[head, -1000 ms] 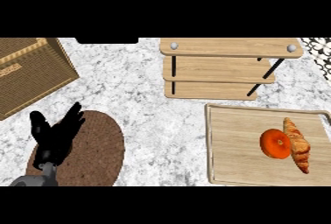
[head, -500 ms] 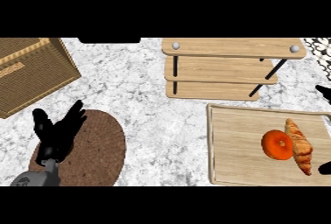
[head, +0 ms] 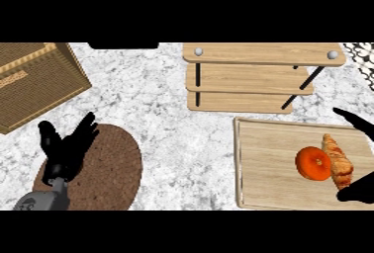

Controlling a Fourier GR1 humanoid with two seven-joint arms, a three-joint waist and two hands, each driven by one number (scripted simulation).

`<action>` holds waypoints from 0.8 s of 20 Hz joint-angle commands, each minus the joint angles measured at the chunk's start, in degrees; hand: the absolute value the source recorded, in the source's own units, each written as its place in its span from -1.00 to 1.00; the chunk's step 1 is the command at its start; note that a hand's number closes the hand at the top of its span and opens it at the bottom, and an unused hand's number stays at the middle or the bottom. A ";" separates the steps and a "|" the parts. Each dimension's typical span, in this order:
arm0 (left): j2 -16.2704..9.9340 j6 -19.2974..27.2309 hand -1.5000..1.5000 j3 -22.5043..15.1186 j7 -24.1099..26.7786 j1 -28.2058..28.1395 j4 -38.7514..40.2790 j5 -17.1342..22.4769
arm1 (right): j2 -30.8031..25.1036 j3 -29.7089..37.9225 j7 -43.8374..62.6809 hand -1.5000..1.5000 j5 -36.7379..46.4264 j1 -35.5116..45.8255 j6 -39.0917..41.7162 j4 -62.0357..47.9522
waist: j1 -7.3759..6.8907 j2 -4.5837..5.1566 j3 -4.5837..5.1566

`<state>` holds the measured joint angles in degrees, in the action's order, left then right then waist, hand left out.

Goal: Pick the squash from the tray and place it in the tiered shelf

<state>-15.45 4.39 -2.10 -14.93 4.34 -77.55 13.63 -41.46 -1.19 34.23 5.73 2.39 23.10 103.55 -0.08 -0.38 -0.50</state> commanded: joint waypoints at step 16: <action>1.40 -2.42 0.00 2.80 -0.93 -3.52 -1.07 -3.10 | 11.10 -2.02 -4.03 -1.00 20.36 -3.74 -2.72 -3.57 | 0.10 0.37 0.49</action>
<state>-14.37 2.28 0.49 -15.97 2.12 -79.87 11.88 -32.17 -3.18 33.79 21.74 0.29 21.93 102.45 0.03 -0.31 -0.35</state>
